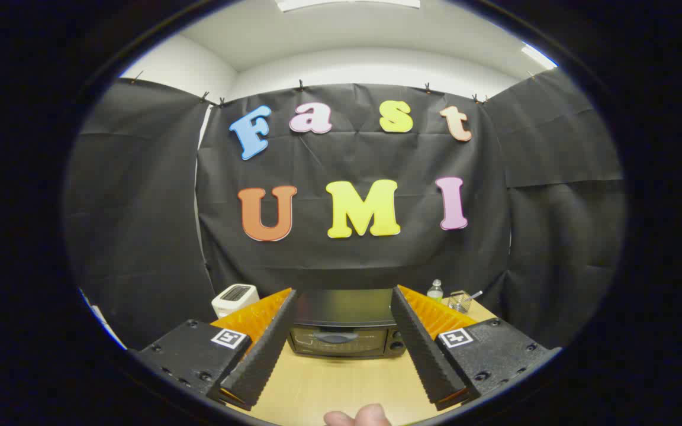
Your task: Open the toaster oven, put the food inside, and close the toaster oven door.
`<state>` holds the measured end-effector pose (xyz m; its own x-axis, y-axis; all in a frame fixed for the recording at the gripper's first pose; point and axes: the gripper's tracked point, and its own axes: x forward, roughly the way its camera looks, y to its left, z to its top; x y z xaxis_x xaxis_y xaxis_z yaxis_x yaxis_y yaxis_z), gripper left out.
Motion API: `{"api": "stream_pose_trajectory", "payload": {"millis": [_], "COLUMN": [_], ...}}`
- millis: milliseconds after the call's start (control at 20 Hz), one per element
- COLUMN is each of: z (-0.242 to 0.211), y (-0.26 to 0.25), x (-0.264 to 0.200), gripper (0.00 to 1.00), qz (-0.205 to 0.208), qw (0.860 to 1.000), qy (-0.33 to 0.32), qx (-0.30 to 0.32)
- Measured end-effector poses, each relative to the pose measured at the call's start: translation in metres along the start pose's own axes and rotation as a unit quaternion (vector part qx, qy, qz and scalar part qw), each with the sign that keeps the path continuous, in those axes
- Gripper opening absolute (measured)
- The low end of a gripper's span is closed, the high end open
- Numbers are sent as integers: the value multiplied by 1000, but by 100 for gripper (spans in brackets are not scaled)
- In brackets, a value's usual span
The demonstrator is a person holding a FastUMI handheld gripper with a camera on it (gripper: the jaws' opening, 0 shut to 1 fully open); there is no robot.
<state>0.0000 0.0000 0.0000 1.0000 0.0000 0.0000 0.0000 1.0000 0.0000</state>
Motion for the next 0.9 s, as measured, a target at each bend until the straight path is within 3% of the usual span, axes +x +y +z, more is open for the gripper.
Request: {"api": "stream_pose_trajectory", "payload": {"millis": [900], "z": [-3], "y": [-8], "x": [-4], "gripper": [100], "qz": [-10], "qw": [1000], "qy": [11], "qx": [0]}}
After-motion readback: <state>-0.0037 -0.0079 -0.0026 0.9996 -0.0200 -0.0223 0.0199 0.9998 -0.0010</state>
